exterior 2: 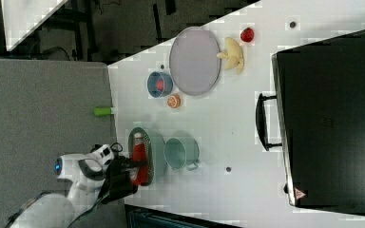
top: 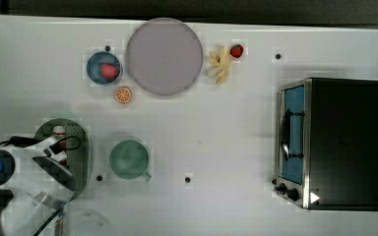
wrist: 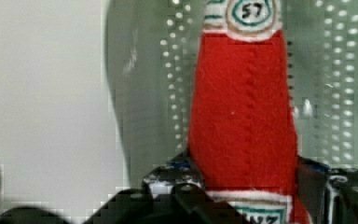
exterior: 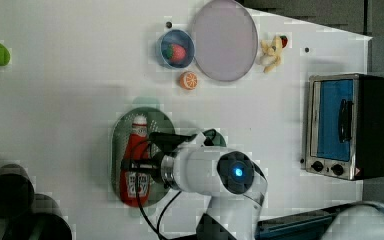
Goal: Pick ketchup from strainer and place it on the table
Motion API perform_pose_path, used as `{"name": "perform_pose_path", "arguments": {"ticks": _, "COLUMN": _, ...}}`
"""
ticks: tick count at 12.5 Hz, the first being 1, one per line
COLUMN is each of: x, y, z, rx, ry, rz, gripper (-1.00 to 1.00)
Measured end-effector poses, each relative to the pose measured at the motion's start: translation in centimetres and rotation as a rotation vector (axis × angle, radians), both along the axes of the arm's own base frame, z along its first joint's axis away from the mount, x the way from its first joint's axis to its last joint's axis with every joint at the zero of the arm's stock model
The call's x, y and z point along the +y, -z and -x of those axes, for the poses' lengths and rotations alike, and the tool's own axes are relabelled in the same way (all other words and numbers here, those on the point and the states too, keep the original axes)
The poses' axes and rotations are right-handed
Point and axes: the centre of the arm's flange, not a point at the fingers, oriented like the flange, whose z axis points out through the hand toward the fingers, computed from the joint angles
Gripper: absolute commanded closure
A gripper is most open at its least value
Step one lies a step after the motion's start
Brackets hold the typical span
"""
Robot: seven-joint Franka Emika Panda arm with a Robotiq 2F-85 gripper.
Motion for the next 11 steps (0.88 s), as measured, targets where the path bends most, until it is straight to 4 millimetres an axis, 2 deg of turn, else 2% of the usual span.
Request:
{"name": "perform_pose_path", "arguments": {"ticks": 3, "x": 1.8, "y": -7.8, "z": 0.9, "rx": 0.039, "ry": 0.029, "rz": 0.005, "gripper": -0.13}}
{"name": "perform_pose_path", "arguments": {"ticks": 5, "x": 2.6, "y": -12.6, "z": 0.3, "rx": 0.033, "ry": -0.025, "rz": 0.025, "gripper": -0.13}}
{"name": "perform_pose_path", "arguments": {"ticks": 7, "x": 3.1, "y": -16.8, "z": -1.1, "rx": 0.029, "ry": -0.072, "rz": 0.021, "gripper": -0.13}}
{"name": "perform_pose_path", "arguments": {"ticks": 9, "x": 1.8, "y": -19.6, "z": -3.7, "rx": 0.017, "ry": -0.058, "rz": 0.002, "gripper": -0.13}}
{"name": "perform_pose_path", "arguments": {"ticks": 11, "x": -1.3, "y": -21.2, "z": -6.9, "rx": 0.008, "ry": -0.040, "rz": 0.008, "gripper": -0.13}}
